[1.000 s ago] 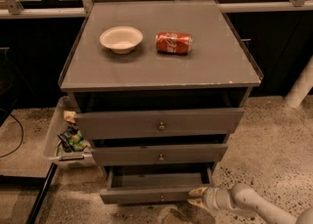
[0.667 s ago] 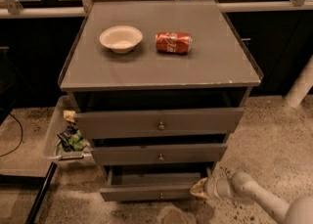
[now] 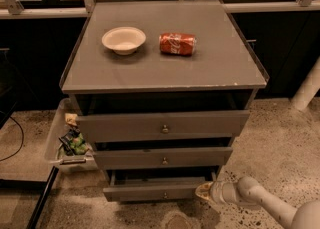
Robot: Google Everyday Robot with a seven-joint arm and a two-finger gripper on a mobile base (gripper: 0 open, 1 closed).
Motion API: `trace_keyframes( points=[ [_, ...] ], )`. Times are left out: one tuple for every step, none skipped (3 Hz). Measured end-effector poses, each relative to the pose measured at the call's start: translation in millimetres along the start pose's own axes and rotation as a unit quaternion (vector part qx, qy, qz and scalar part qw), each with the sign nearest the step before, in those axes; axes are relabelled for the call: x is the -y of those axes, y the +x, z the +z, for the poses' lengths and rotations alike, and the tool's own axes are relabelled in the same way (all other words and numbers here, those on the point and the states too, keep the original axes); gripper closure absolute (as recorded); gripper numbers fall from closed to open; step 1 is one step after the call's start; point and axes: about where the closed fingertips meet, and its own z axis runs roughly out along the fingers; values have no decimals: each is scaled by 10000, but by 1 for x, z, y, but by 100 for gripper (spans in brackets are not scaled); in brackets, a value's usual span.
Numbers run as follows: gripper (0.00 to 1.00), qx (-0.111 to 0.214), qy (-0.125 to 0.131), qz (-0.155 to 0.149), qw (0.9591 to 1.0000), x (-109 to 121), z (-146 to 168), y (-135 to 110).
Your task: Close bottom drawer
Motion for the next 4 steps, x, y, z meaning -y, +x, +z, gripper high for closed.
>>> trace_keyframes(
  points=[
    [70, 0, 0, 0, 10000, 0, 0, 0],
    [46, 6, -66, 6, 10000, -10, -1, -5],
    [23, -41, 14, -146, 9999, -6, 3, -14],
    [1, -16, 84, -211, 9997, 7, 14, -18]
  ],
)
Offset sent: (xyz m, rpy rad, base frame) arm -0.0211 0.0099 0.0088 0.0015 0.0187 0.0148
